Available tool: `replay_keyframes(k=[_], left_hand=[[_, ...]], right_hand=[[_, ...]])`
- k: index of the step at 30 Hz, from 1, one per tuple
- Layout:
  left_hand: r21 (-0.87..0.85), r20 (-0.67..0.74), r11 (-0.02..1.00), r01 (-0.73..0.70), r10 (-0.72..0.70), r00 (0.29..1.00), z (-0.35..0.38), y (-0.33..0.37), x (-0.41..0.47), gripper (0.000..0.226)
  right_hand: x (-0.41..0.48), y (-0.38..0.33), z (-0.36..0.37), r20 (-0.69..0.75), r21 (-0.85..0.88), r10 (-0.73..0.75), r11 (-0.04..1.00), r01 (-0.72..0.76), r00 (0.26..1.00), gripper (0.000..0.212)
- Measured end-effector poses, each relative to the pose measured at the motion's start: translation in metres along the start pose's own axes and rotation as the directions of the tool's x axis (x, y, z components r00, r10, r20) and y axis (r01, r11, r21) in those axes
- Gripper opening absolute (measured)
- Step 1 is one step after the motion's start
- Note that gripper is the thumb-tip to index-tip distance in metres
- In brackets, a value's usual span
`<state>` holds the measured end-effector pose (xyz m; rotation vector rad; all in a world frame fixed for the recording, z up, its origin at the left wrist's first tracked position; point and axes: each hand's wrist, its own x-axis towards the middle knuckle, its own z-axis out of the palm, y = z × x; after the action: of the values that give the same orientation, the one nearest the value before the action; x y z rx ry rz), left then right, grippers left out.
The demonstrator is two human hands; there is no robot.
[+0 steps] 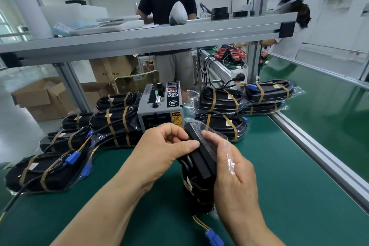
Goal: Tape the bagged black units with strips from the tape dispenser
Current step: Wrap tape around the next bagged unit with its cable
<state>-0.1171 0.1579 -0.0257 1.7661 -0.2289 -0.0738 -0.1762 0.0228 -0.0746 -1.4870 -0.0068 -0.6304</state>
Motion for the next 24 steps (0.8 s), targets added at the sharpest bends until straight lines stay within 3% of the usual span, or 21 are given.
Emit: replay_keyframes(k=[3,7,13,15,17,21,24], left_hand=[[0.132,0.054,0.991,0.003,-0.011,0.998,-0.005,0.007,0.004,0.029],[0.241,0.106,0.970,0.041,-0.068,0.992,-0.013,0.014,0.006,0.045],[0.264,0.008,0.961,0.080,-0.085,0.996,-0.009,0.007,0.003,0.081],[0.108,0.169,0.989,0.104,-0.121,0.978,-0.007,0.004,0.000,0.065],[0.103,0.230,0.994,0.034,-0.057,0.972,-0.008,0.005,0.002,0.038],[0.374,0.153,0.904,-0.208,0.161,0.975,-0.017,0.009,0.018,0.040],[0.399,0.173,0.895,-0.202,0.142,0.975,-0.021,-0.002,0.018,0.053]], right_hand=[[-0.002,-0.001,0.000,0.007,0.008,-0.018,1.000,0.018,1.000,0.033],[-0.006,0.000,0.002,0.040,0.036,-0.042,0.999,0.040,0.998,0.030],[-0.005,0.006,0.000,0.045,0.107,-0.080,0.991,0.075,0.996,0.035],[-0.004,0.013,0.002,0.040,0.179,-0.078,0.981,0.070,0.996,0.036],[0.000,0.021,0.008,0.028,0.212,-0.113,0.972,0.104,0.993,0.037],[0.010,0.036,0.018,0.123,0.189,-0.127,0.977,0.103,0.984,0.039],[0.003,0.044,0.011,0.262,0.187,-0.095,0.981,0.046,0.961,0.044]])
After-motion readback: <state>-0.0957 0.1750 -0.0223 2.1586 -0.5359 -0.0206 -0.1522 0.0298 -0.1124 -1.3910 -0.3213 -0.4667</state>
